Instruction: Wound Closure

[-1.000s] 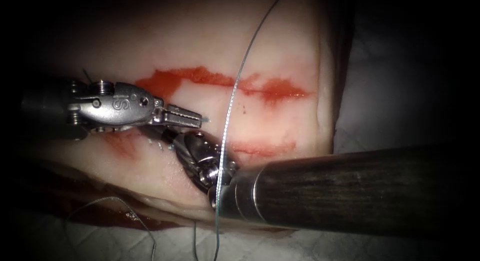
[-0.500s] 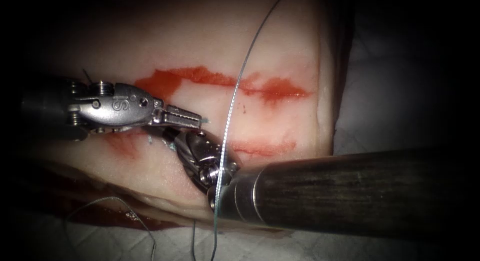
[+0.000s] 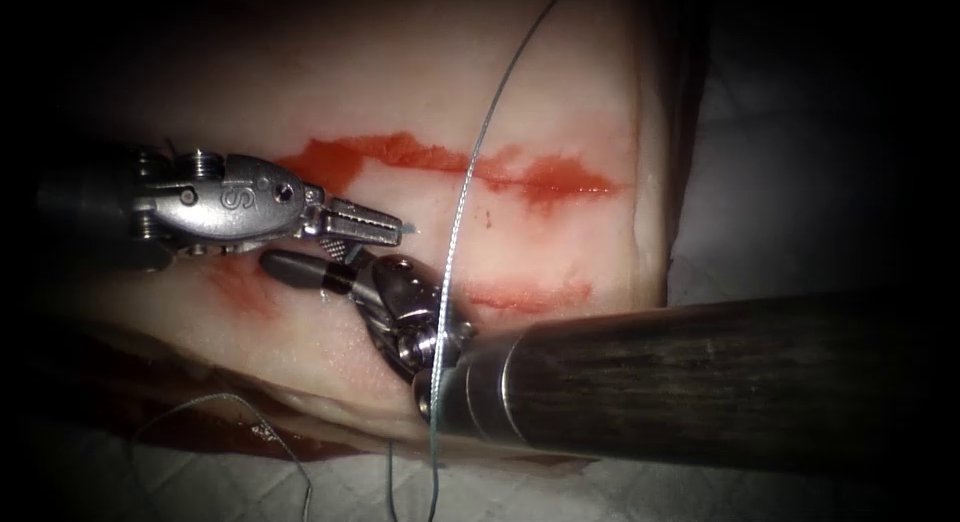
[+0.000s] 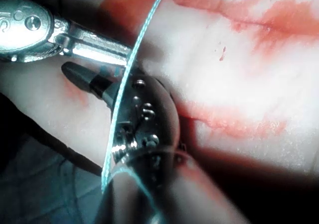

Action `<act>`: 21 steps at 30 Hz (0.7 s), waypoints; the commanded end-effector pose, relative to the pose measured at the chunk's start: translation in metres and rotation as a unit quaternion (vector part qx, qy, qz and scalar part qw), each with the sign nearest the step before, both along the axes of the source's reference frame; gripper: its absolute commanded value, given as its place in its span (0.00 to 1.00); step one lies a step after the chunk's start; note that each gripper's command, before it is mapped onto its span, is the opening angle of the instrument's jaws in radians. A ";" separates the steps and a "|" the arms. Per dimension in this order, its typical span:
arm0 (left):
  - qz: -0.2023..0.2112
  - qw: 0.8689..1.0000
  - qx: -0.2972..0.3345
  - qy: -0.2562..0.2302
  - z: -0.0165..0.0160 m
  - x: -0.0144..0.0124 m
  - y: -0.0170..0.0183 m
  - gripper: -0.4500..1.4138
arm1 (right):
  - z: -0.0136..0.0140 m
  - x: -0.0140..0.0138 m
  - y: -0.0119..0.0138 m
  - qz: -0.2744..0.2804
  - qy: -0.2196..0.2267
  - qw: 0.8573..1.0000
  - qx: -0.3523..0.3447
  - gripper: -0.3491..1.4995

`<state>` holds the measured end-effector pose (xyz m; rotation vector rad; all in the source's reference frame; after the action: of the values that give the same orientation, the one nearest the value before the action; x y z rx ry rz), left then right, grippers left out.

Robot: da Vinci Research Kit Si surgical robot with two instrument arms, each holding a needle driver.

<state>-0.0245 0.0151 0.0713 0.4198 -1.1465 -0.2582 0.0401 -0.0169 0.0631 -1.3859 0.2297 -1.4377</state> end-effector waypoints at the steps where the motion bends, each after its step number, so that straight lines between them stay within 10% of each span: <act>1: -0.001 1.000 0.000 0.000 0.0005 -0.0005 0.0001 0.00 | 0.0002 0.0009 0.0000 0.000 0.002 1.000 -0.001 0.95; 21: -0.088 0.996 -0.007 0.007 -0.0020 0.0053 0.0051 0.00 | -0.0063 -0.0103 0.0058 0.007 0.013 1.000 0.005 0.97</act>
<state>-0.0184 0.0200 0.0688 0.3004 -1.1686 -0.4126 0.0291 -0.0113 0.0563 -1.3928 0.2427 -1.4042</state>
